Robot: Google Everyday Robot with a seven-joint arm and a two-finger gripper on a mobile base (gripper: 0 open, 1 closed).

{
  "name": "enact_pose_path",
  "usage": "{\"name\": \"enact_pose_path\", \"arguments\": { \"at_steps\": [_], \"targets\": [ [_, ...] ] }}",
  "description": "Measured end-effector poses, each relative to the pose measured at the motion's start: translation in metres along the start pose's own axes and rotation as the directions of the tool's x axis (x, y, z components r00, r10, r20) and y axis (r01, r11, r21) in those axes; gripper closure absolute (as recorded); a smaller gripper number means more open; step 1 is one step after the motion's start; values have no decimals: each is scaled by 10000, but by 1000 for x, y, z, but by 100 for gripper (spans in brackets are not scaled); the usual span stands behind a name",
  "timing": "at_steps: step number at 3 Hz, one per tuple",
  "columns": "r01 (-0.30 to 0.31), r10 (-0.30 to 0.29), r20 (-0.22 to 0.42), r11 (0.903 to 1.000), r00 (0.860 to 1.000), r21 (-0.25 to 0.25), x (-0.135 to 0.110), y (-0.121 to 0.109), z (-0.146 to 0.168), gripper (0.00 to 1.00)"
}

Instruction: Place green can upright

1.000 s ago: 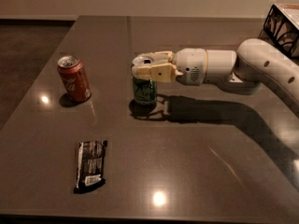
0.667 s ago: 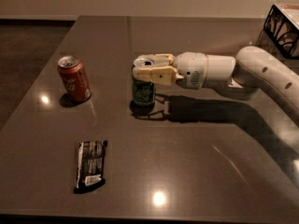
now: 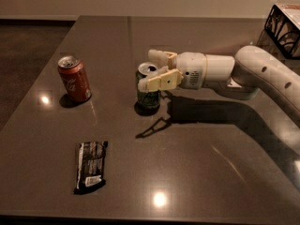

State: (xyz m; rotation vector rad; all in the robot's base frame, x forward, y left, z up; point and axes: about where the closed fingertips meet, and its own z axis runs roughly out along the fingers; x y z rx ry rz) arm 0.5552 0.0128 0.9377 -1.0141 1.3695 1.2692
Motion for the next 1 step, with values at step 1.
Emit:
{"name": "enact_pose_path", "arguments": {
  "at_steps": [1],
  "targets": [
    [0, 0, 0, 10000, 10000, -2, 0, 0, 0, 0]
  ]
}}
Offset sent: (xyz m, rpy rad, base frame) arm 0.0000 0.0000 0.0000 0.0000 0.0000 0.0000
